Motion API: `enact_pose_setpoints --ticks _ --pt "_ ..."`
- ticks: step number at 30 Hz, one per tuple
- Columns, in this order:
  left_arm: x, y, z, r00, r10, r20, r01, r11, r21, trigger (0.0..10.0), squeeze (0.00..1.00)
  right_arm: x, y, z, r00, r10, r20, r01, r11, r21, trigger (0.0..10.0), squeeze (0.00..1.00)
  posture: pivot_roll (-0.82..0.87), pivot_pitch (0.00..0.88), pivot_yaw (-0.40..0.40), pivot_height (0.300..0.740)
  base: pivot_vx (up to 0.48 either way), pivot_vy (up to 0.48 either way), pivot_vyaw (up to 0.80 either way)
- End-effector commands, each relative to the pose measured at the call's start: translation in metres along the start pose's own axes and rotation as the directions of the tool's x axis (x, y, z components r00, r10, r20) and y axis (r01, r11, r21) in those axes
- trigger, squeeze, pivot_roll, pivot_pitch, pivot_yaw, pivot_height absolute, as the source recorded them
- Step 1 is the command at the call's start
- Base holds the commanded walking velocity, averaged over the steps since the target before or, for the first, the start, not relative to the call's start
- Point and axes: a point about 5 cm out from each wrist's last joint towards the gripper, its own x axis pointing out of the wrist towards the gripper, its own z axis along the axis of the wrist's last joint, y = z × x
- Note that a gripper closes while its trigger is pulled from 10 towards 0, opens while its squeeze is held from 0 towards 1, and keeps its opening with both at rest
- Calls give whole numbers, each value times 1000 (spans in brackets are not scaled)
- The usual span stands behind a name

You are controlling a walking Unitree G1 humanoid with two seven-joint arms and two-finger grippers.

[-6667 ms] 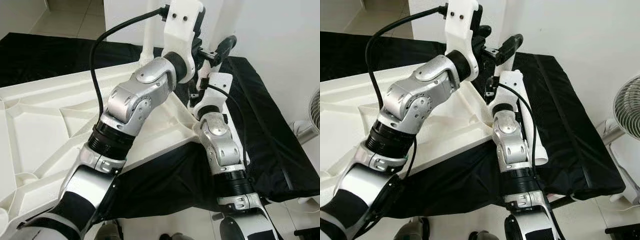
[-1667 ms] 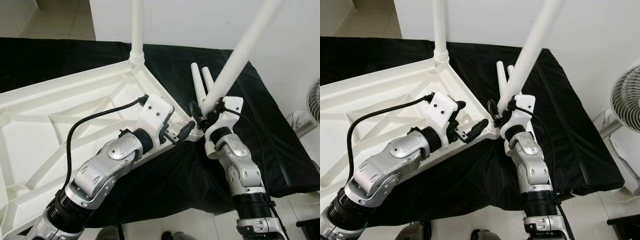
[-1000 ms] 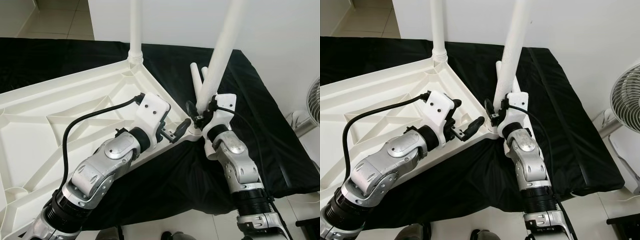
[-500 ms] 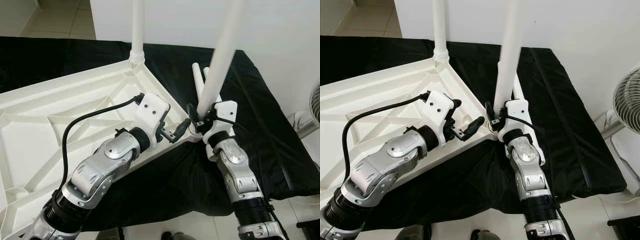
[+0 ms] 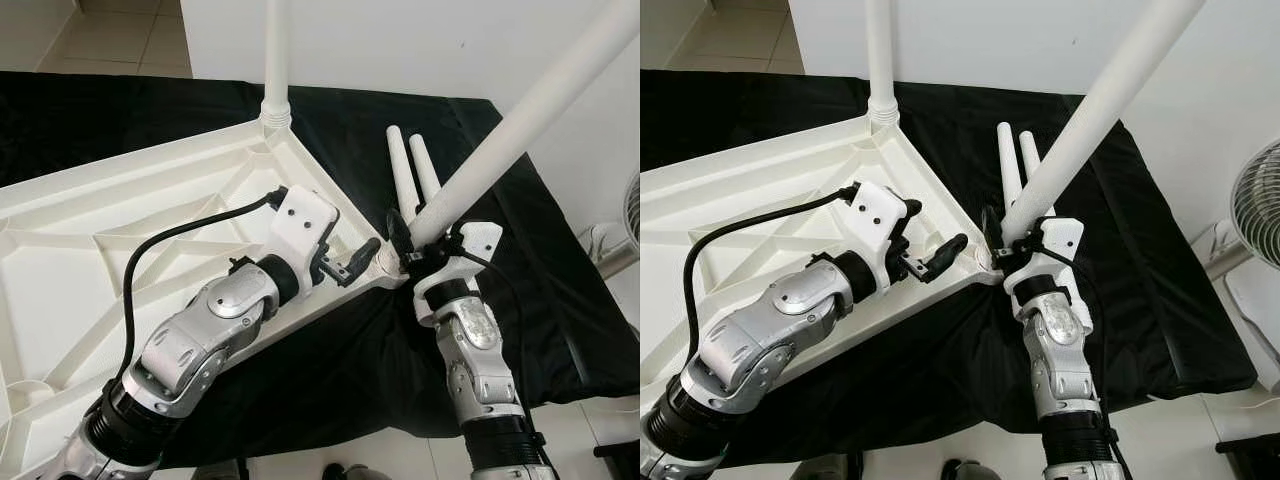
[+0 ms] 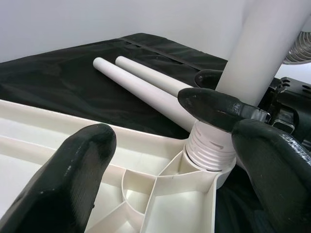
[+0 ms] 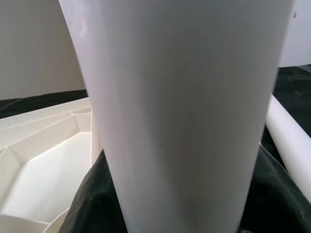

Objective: Building children table

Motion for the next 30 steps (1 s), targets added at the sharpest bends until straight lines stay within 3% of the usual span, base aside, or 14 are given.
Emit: enact_pose_setpoints --ticks 1,4,9,21,24,30 --pt "-2 -9 2 992 -127 5 127 992 6 10000 0 -21 -8 -48 959 -42 -279 47 999 10 10000 0 97 196 -56 740 0 0 0" --pt "-2 -9 2 991 -130 6 130 991 8 10000 0 -10 -7 -46 938 3 -346 -10 1000 -21 10000 0 97 196 -56 740 0 0 0" --pt "-2 -10 2 991 -130 5 130 991 7 10000 0 -4 -4 -45 926 49 -374 -71 997 -44 10000 0 93 190 -54 740 0 0 0" --pt "-2 -10 2 992 -127 8 126 992 5 10000 0 -15 -4 -55 913 37 -407 -57 998 -38 10000 0 96 186 -60 740 0 0 0" --pt "-2 -10 2 991 -130 8 130 991 3 10000 0 -15 0 -50 925 88 -371 -158 974 -162 10000 0 96 186 -60 740 0 0 0" --pt "-2 -10 3 991 -133 6 133 991 5 10000 0 -14 2 -45 938 109 -330 -192 954 -230 10000 0 92 192 -53 740 0 0 0"
